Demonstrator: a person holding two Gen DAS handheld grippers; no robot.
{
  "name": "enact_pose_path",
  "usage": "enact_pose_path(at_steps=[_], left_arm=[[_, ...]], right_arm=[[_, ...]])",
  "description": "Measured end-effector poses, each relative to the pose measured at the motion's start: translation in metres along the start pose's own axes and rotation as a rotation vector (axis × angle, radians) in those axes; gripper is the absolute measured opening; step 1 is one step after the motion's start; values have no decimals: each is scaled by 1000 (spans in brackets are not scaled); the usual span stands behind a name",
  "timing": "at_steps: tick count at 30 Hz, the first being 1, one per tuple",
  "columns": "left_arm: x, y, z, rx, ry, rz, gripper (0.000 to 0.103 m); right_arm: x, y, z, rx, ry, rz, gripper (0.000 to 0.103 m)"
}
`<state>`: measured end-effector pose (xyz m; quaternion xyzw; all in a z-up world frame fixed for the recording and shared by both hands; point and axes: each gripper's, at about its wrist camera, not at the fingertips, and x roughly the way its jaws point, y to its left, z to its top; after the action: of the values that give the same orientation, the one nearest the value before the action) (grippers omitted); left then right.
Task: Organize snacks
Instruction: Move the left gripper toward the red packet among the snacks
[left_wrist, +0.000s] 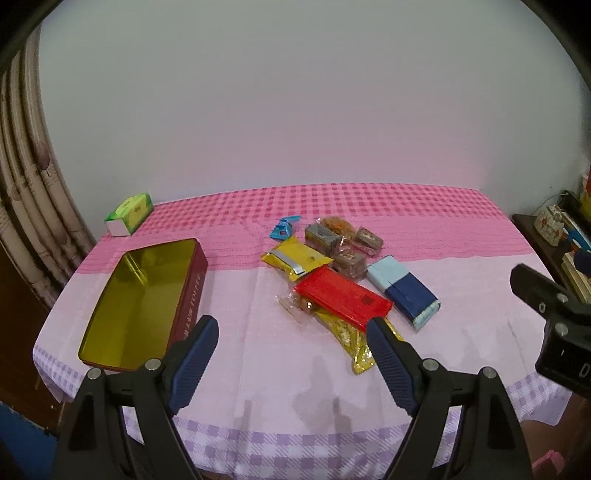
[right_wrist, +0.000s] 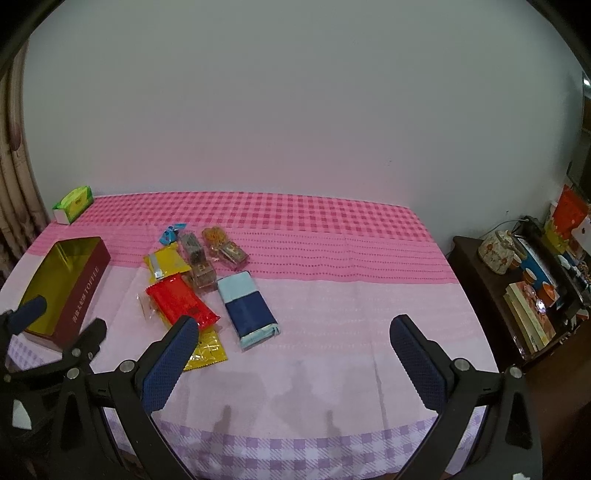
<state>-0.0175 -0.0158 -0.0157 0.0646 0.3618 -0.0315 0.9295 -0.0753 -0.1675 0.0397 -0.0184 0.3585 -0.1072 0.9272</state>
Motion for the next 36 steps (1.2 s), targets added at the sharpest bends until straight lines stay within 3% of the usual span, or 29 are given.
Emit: enact_pose_path(at_steps=[29, 36], left_arm=[[5, 3, -3, -15, -3, -28, 84], [26, 11, -7, -34, 1, -95, 84]], right_arm=[[3, -2, -2, 1, 12, 20, 103], [9, -17, -2, 13, 23, -16, 103]])
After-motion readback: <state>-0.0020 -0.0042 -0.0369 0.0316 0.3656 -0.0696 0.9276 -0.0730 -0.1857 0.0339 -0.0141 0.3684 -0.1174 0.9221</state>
